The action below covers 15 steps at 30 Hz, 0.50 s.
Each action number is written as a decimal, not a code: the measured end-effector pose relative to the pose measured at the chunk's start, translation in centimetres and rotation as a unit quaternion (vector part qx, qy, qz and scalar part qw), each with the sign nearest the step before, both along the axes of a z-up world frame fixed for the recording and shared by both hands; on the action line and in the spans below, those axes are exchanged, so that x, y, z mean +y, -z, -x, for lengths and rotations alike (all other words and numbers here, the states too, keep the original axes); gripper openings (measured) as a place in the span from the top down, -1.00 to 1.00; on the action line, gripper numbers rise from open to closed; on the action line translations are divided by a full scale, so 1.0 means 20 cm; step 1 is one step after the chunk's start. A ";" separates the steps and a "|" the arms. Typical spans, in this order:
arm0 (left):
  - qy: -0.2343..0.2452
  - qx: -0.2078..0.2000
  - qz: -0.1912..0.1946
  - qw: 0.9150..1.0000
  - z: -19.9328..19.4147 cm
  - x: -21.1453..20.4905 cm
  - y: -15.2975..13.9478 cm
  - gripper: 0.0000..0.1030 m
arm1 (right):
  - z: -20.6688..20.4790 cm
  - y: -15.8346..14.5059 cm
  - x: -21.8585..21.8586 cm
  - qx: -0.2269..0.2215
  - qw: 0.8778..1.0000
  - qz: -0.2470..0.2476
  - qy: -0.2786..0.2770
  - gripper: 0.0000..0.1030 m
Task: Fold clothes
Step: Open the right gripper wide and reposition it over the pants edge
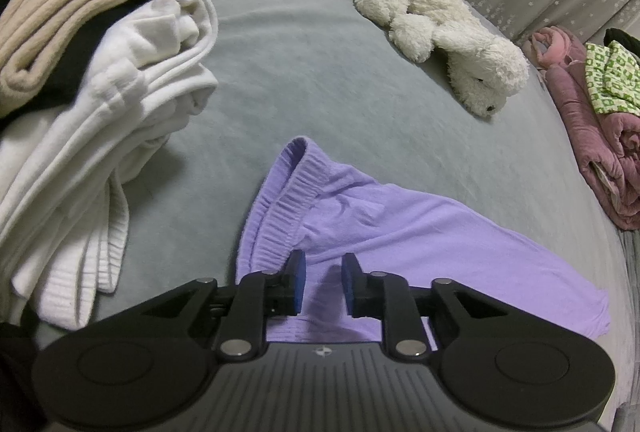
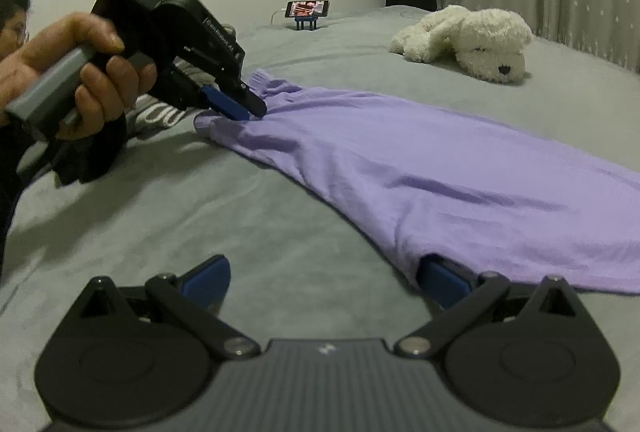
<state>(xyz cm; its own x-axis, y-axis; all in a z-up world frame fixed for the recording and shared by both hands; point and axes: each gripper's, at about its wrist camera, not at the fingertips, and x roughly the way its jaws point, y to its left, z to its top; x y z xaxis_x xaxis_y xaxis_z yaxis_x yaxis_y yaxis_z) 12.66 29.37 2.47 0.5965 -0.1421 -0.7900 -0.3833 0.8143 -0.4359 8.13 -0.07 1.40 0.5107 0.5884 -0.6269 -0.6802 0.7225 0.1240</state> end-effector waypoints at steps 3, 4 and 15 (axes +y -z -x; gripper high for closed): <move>0.001 0.000 -0.002 1.000 0.00 0.00 0.00 0.58 | 0.00 0.00 0.02 0.001 1.000 0.010 0.002 -1.00; 0.001 0.000 -0.001 1.000 0.00 0.00 0.00 0.58 | 0.00 0.00 0.03 -0.003 1.000 0.017 0.002 -1.00; 0.000 0.000 0.001 1.000 0.00 -0.01 0.00 0.58 | 0.04 -0.04 0.04 -0.029 0.999 0.016 0.028 -0.53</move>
<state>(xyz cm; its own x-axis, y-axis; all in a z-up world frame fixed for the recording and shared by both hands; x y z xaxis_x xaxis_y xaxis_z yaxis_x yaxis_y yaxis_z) 12.67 29.22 2.53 0.5962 -0.1433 -0.7899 -0.3841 0.8131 -0.4374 7.38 0.79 2.23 0.5785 0.5377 -0.6134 -0.6439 0.7627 0.0613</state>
